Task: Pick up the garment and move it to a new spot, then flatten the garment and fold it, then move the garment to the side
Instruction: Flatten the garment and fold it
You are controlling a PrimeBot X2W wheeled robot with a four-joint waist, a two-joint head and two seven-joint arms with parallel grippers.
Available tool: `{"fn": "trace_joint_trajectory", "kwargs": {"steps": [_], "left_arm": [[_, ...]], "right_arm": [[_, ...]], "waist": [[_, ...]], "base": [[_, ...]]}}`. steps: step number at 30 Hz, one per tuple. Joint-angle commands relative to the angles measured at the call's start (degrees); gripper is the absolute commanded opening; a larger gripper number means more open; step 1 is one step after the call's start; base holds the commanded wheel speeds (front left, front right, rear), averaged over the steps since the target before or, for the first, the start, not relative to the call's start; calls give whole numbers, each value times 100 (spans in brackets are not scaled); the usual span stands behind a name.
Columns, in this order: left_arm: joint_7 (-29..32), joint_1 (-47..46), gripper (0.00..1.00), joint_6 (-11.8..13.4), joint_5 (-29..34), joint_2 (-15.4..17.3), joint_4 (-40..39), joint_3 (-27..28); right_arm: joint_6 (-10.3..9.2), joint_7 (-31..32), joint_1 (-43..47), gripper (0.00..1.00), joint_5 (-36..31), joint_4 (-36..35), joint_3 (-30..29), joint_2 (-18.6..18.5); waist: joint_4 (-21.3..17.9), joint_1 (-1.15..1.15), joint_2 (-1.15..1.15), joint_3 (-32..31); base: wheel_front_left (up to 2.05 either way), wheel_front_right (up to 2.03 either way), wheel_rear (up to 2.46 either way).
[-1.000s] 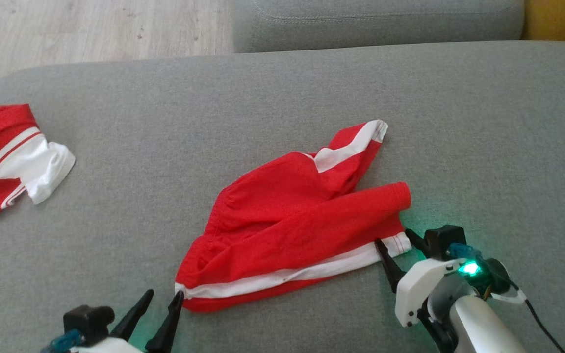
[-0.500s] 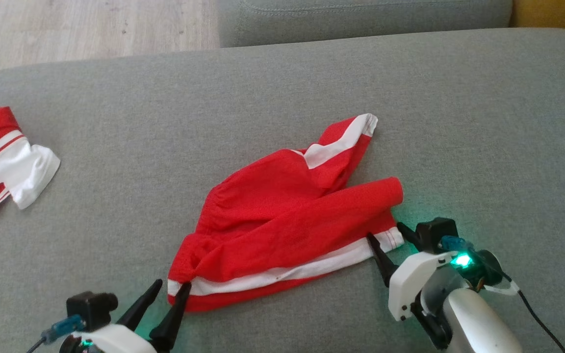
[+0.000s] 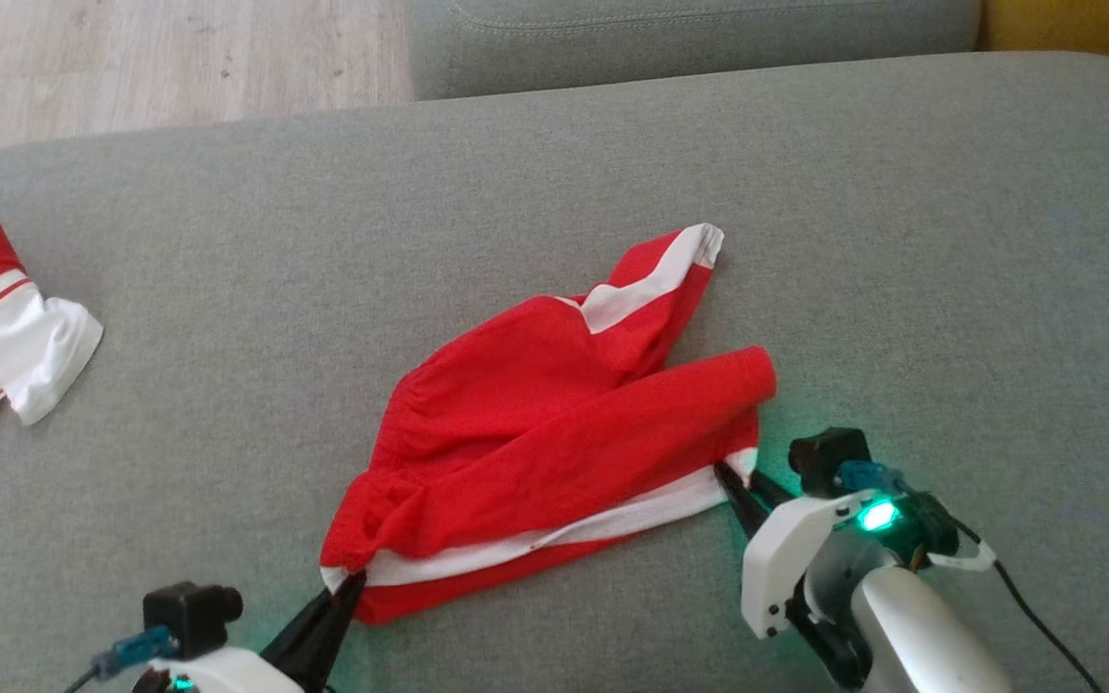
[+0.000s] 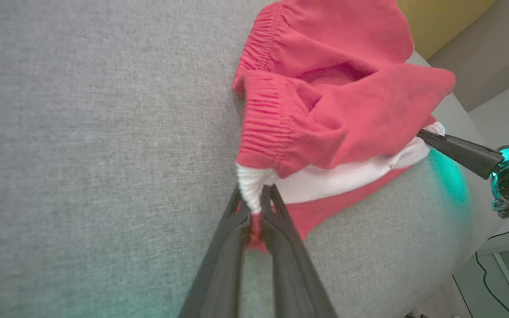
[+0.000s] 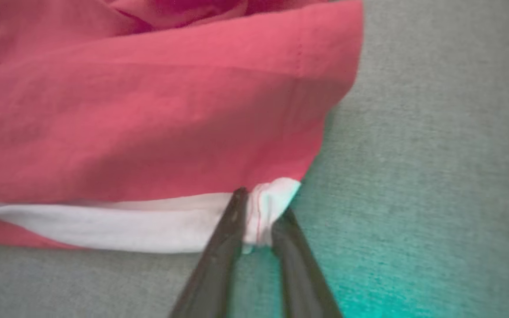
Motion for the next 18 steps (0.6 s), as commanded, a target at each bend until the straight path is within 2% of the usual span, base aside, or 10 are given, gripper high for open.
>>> {"fn": "trace_joint_trajectory", "kwargs": {"steps": [1,5,9,13,18], "left_arm": [[-89,-304,0,9,-45,204,-138,163],[-157,-327,0,9,-167,309,-373,46],[-191,-185,0,9,-628,516,-1250,47],[-217,19,0,9,-1133,926,-2586,230],[-250,59,0,9,-1750,1444,-4470,712]], "right_arm": [[39,82,55,0,67,-73,160,-5],[39,140,178,0,467,-458,52,-5],[39,297,427,0,1128,-1440,-114,-5],[39,713,842,0,1963,-3049,-472,-6],[39,1454,1268,0,2830,-5350,-1197,-53]], "waist": [[-1,0,0,-17],[-22,0,0,-104],[-112,0,0,-237],[-201,0,0,-361],[-316,0,0,-441]], "base": [[0,0,0],[0,0,0],[0,0,0],[0,0,0],[0,0,0]]}}
